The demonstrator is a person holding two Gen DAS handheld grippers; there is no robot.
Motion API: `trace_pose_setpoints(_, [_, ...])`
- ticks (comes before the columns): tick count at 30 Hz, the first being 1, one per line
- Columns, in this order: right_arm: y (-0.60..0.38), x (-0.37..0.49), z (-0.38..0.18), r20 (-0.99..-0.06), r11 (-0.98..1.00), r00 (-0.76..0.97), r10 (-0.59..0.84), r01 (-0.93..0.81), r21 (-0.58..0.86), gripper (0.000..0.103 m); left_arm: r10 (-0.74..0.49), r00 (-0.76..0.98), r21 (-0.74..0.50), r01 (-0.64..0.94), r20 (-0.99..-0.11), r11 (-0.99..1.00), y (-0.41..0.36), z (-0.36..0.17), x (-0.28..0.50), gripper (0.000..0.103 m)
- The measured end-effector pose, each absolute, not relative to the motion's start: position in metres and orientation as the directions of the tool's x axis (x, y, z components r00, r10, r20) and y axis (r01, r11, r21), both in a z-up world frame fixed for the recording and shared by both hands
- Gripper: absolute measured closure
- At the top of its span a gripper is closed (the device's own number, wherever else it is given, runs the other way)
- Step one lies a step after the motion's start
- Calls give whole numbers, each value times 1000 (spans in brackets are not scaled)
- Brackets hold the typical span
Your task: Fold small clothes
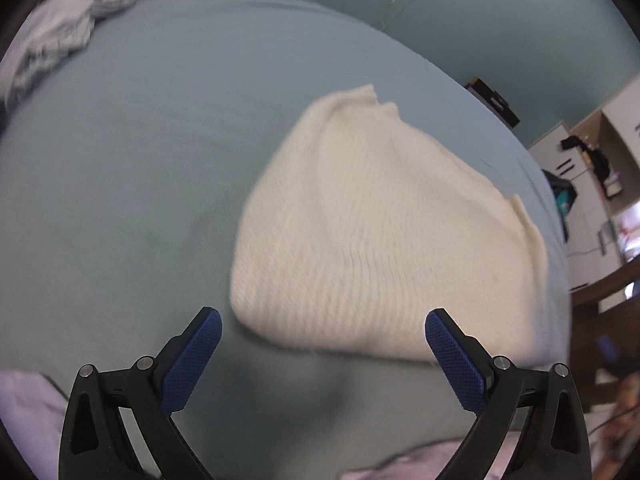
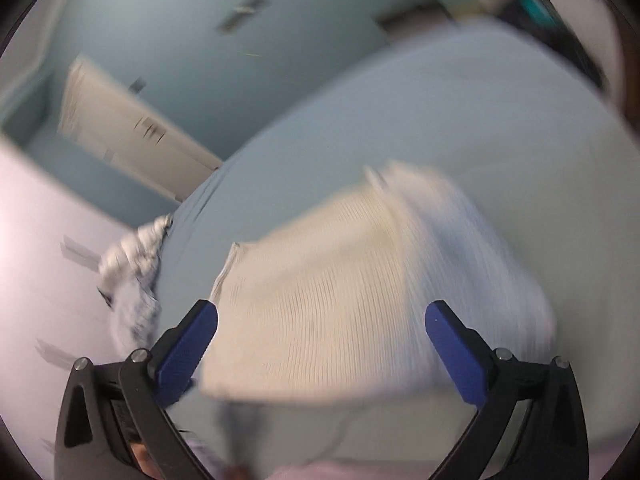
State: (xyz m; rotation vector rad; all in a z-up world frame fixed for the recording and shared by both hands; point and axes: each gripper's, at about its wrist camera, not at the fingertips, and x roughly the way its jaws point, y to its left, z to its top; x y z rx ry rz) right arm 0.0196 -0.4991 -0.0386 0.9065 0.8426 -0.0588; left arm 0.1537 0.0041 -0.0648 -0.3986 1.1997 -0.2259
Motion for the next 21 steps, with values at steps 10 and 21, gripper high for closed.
trace_pose_setpoints(10, [-527,-5,-175,-738,375,584,339,635,675,6,-422,242,-464,-153,-874,872,-2,-113,153,0])
trace_pose_setpoints(21, [-512,16,-196,-681,297,655,329,612,733,55,-387,304,-462,-231,-870,856,-24,-127,180,7])
